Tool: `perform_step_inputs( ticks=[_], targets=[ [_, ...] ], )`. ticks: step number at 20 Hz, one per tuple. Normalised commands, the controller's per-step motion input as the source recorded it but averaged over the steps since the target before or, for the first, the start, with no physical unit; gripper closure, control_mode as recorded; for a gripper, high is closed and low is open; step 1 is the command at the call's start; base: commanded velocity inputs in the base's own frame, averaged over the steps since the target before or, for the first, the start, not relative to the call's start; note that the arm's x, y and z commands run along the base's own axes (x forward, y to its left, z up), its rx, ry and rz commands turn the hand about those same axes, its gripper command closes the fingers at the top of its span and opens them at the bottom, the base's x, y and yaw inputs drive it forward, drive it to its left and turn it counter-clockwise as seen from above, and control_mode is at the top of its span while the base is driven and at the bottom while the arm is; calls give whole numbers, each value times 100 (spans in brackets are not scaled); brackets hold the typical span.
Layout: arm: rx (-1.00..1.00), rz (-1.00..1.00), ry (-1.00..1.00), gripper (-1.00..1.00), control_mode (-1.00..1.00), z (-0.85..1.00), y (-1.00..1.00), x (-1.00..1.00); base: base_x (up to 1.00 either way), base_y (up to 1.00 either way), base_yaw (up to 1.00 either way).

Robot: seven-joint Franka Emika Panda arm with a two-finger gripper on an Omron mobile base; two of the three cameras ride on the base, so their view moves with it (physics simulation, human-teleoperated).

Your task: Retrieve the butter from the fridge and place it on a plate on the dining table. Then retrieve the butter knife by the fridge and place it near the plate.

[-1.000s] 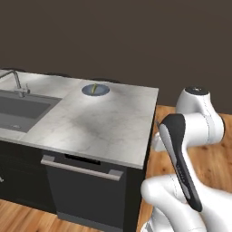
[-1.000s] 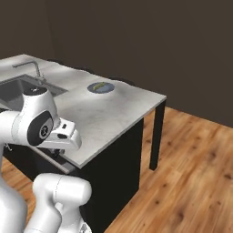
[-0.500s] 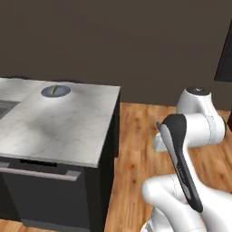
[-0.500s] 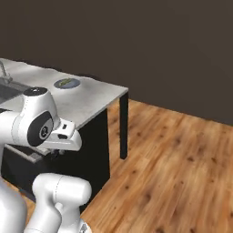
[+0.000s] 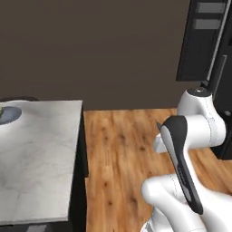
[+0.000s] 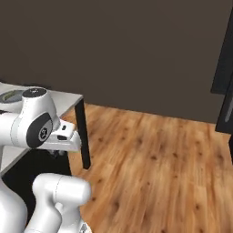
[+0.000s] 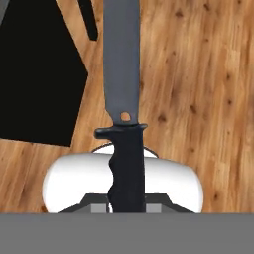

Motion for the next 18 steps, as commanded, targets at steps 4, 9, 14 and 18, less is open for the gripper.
perform_step_inputs(
  ticks=[4,9,14,18],
  targets=[
    [0,0,0,100,100,0,0,0,100,-34,-30],
    [0,0,0,100,100,0,0,0,100,-1,-31],
    [0,0,0,100,100,0,0,0,100,0,-22],
    [0,0,0,100,100,0,0,0,100,0,-16]
  ],
)
